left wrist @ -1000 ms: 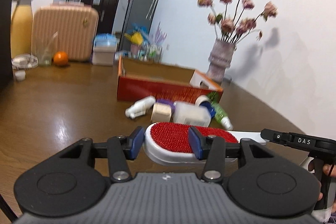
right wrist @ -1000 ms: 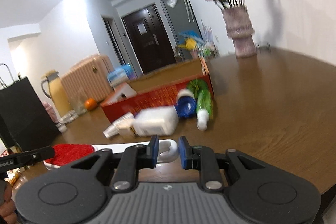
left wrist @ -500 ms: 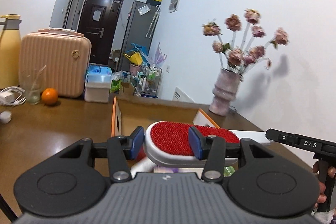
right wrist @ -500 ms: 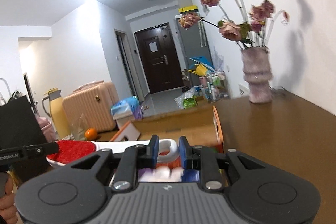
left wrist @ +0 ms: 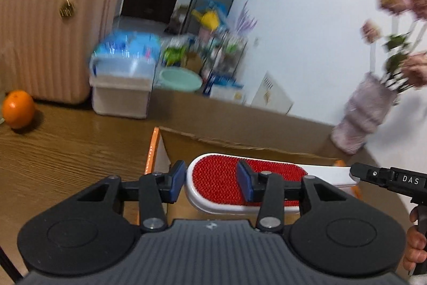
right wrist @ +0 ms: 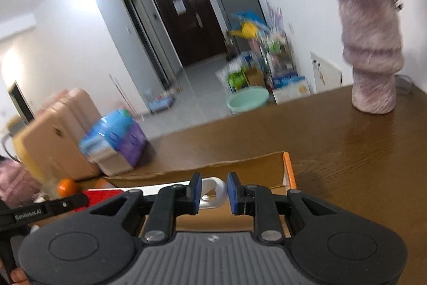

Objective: Organize rigid objects
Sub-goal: 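Carry the brush with both grippers into the cardboard box and open them, then withdraw both open grippers from the box back over the table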

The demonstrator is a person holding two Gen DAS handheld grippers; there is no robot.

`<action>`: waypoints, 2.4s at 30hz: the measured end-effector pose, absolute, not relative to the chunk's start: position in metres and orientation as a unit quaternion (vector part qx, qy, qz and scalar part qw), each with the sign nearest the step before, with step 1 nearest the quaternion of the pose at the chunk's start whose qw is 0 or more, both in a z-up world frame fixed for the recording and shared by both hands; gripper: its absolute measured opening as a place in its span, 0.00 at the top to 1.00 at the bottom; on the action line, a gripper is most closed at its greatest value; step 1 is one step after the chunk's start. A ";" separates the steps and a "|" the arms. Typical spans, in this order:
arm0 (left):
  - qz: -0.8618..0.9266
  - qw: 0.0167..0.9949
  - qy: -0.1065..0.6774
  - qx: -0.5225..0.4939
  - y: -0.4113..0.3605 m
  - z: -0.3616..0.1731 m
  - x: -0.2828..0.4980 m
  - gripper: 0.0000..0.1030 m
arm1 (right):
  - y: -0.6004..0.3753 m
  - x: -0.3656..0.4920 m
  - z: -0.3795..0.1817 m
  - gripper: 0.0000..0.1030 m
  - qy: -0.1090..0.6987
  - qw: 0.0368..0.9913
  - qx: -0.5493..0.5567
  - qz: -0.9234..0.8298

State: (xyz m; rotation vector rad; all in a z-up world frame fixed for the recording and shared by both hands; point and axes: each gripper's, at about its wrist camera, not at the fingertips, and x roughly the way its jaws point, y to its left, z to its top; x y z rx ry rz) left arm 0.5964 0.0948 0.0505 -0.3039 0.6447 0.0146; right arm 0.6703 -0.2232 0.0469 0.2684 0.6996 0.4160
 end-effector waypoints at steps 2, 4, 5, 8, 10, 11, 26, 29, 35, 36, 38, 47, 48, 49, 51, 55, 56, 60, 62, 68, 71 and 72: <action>0.020 0.935 0.332 -0.126 0.090 0.035 0.614 0.60 | -0.217 0.688 0.032 0.81 0.360 0.903 0.126 0.198; 0.019 0.930 0.352 -0.105 0.083 0.025 0.625 0.60 | -0.214 0.704 0.015 0.81 0.376 0.893 0.140 0.204; 0.019 0.928 0.360 -0.097 0.080 0.025 0.627 0.57 | -0.208 0.709 0.009 0.78 0.383 0.891 0.137 0.203; 0.022 0.940 0.336 -0.056 0.073 0.029 0.621 0.45 | -0.194 0.709 0.000 0.77 0.382 0.901 0.090 0.184; 0.021 0.944 0.328 -0.042 0.072 0.033 0.617 0.45 | -0.189 0.705 0.002 0.74 0.371 0.907 0.079 0.183; 0.021 0.943 0.330 -0.042 0.073 0.034 0.614 0.45 | -0.187 0.701 0.004 0.72 0.364 0.911 0.068 0.181; 0.040 0.971 0.234 0.023 0.073 0.137 0.470 0.15 | -0.237 0.574 0.124 0.39 0.300 0.933 0.063 0.186; 0.039 0.976 0.209 0.038 0.069 0.148 0.426 0.11 | -0.246 0.531 0.143 0.31 0.278 0.940 0.051 0.192; 0.032 0.989 0.138 0.050 0.056 0.160 0.341 0.00 | -0.251 0.446 0.162 0.20 0.217 0.955 0.029 0.198; 0.034 0.991 0.121 0.052 0.053 0.160 0.326 0.00 | -0.252 0.433 0.162 0.18 0.204 0.958 0.025 0.198; 0.037 0.994 0.090 0.052 0.048 0.155 0.300 0.00 | -0.254 0.404 0.158 0.16 0.176 0.965 0.016 0.196; 0.030 0.997 0.024 0.065 0.022 0.120 0.200 0.00 | -0.256 0.310 0.121 0.11 0.116 0.975 -0.016 0.189; 0.030 0.997 0.019 0.063 0.020 0.115 0.188 0.00 | -0.258 0.300 0.115 0.11 0.112 0.976 -0.013 0.184; 0.029 0.998 0.015 0.061 0.019 0.109 0.177 0.00 | -0.260 0.292 0.109 0.11 0.110 0.977 -0.010 0.182; 0.021 0.998 0.010 0.060 0.016 0.098 0.155 0.00 | -0.264 0.267 0.095 0.09 0.104 0.979 -0.001 0.177; 0.018 0.997 0.003 0.071 0.011 0.078 0.122 0.00 | -0.268 0.220 0.069 0.07 0.098 0.980 0.001 0.175; 0.017 0.997 0.006 0.070 0.010 0.072 0.117 0.00 | -0.268 0.207 0.061 0.05 0.100 0.980 -0.002 0.174; 0.014 0.998 0.046 0.049 0.013 0.055 0.112 0.00 | -0.270 0.174 0.031 0.02 0.117 0.981 0.014 0.152; 0.016 0.997 0.070 0.041 0.011 0.046 0.116 0.00 | -0.271 0.164 0.015 0.02 0.131 0.980 0.034 0.143; 0.001 0.993 0.107 0.046 0.007 0.021 0.128 0.00 | -0.265 0.164 -0.017 0.02 0.171 0.978 -0.005 0.120; -0.001 0.991 0.128 0.038 0.010 0.011 0.140 0.00 | -0.263 0.170 -0.021 0.02 0.178 0.977 -0.006 0.121; -0.002 0.990 0.134 0.038 0.011 0.007 0.143 0.00 | -0.263 0.174 -0.021 0.02 0.180 0.976 -0.006 0.120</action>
